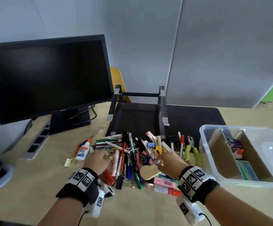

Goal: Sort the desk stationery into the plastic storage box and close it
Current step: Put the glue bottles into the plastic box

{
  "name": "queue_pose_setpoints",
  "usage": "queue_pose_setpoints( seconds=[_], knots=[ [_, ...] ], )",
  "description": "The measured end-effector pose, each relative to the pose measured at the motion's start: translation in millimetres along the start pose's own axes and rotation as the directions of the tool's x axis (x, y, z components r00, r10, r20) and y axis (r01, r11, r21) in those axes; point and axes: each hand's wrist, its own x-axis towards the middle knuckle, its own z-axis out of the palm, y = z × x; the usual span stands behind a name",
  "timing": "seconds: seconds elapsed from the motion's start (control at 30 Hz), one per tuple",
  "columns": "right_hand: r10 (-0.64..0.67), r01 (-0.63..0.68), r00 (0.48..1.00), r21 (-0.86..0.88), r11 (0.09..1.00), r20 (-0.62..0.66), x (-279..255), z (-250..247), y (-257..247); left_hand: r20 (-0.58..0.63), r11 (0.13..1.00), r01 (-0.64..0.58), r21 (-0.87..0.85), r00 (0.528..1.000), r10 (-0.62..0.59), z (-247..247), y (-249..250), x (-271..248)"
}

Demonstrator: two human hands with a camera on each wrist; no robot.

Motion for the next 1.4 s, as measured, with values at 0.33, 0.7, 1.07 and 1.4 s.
queue_pose_setpoints(
  seconds=[0.33,0.7,1.07,1.4],
  knots=[
    [-0.065,0.067,0.995,-0.018,0.998,0.07,9.7,15.9,-11.3,-0.144,0.951,0.308,-0.011,0.941,-0.306,-11.1,-52.8,51.6],
    [-0.063,0.074,0.993,-0.101,0.992,0.1,5.5,16.7,-14.8,-0.024,0.935,0.35,-0.056,0.936,-0.352,-10.6,-70.6,83.8],
    [-0.006,0.009,0.998,-0.051,0.999,0.066,1.4,-11.0,-19.0,-0.135,0.946,0.274,-0.173,0.945,-0.299,-35.5,-46.9,69.7],
    [0.019,-0.02,0.996,-0.01,1.0,-0.085,-20.9,-57.1,-14.9,-0.101,0.959,0.001,-0.283,0.994,-0.031,-39.1,29.3,31.9]
  ],
)
